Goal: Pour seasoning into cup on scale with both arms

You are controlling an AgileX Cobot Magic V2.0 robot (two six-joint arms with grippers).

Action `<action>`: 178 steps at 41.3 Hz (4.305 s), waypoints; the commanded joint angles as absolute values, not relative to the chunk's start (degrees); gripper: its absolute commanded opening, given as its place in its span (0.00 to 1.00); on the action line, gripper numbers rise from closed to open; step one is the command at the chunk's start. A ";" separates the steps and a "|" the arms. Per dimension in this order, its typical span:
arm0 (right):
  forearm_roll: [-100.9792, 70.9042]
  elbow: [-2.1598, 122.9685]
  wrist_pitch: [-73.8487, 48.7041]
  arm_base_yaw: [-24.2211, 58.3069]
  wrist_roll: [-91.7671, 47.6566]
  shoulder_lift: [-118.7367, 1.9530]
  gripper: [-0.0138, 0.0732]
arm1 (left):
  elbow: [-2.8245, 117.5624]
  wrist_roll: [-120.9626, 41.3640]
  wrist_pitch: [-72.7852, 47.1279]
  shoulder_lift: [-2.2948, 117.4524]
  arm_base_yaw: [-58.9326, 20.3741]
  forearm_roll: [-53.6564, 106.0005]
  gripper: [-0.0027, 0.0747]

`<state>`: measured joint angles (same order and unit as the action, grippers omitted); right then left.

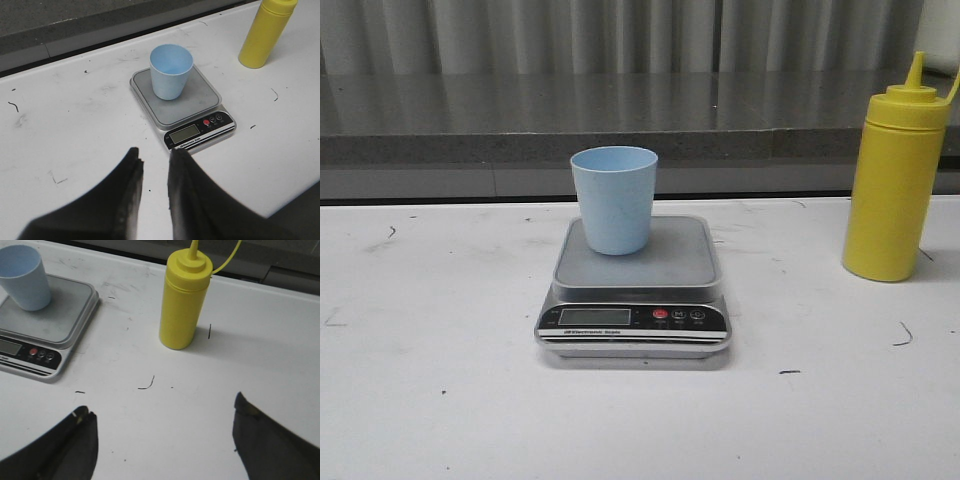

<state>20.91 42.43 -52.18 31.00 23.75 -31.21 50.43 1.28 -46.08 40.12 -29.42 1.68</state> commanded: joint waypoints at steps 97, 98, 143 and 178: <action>16.51 44.31 -51.72 32.19 17.64 -27.83 0.08 | 12.43 1.36 -0.98 13.15 -4.07 0.64 0.01; 16.51 44.31 -51.72 32.19 17.64 -27.83 0.08 | 10.71 1.36 0.52 11.24 -3.47 1.46 0.01; 16.50 44.31 -52.15 32.19 17.64 -27.89 0.08 | -1.63 1.36 1.98 -1.25 0.15 5.15 0.01; -4.56 18.75 -19.38 6.95 -8.13 -9.65 0.08 | -1.63 1.36 1.98 -1.25 0.15 5.15 0.01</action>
